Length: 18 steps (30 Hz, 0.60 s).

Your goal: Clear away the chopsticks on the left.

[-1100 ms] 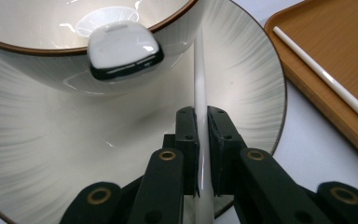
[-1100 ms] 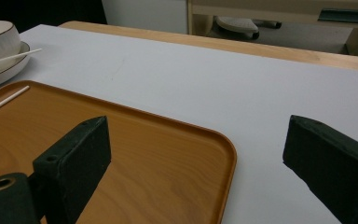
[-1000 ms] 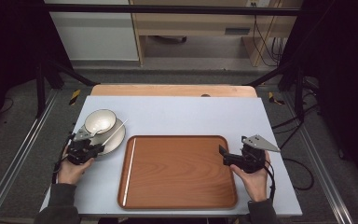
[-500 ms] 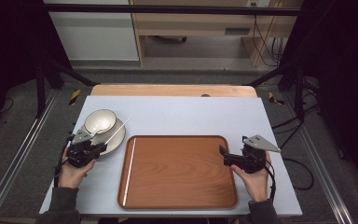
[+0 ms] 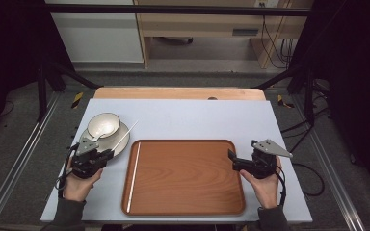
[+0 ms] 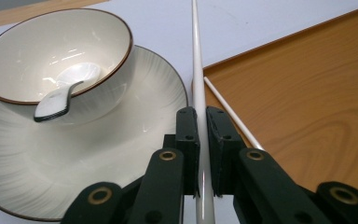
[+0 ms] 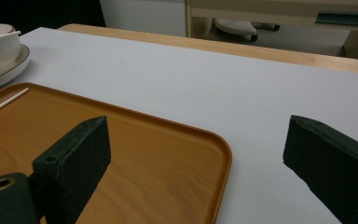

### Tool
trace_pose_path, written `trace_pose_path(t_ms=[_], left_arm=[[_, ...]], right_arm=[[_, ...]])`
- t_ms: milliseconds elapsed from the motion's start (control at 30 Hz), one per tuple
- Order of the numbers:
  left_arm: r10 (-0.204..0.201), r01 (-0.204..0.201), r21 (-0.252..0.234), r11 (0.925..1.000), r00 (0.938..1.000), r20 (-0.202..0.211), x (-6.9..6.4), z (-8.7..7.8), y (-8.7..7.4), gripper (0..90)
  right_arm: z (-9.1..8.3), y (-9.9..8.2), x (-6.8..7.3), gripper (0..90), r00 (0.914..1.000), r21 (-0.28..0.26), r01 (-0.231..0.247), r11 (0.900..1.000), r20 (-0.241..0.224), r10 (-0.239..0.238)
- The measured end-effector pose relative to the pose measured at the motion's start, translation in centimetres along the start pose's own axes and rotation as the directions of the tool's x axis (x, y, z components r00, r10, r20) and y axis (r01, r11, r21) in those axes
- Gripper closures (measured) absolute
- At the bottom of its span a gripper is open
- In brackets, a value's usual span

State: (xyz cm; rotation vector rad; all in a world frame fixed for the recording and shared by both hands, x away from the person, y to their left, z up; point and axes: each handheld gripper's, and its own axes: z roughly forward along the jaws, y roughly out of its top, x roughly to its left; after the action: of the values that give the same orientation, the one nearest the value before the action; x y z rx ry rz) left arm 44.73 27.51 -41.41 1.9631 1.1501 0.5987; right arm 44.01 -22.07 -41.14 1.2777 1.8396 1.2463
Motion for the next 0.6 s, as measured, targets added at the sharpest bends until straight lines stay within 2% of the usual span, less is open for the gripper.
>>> trace_pose_path(t_ms=[167, 233, 600], left_arm=[[0.008, -0.008, -0.008, 0.9999, 1.0, 0.003, -1.1, -0.4, 0.3, 83.8], [0.009, -0.01, -0.011, 0.9999, 0.9999, -0.008, -1.7, -0.5, 0.4, 83.8], [-0.039, 0.038, -0.023, 0.999, 0.9988, -0.028, -4.5, -0.6, 0.7, 83.8]], right_arm=[[0.0, -0.1, 0.0, 7.6, 1.0, 0.002, -0.007, 1.0, -0.004, 0.007], [0.0, -0.1, -0.1, 7.6, 1.0, 0.002, -0.007, 1.0, -0.004, 0.007], [-0.2, -0.1, -0.2, 7.6, 0.9999, -0.003, -0.011, 0.9999, 0.0, 0.011]])
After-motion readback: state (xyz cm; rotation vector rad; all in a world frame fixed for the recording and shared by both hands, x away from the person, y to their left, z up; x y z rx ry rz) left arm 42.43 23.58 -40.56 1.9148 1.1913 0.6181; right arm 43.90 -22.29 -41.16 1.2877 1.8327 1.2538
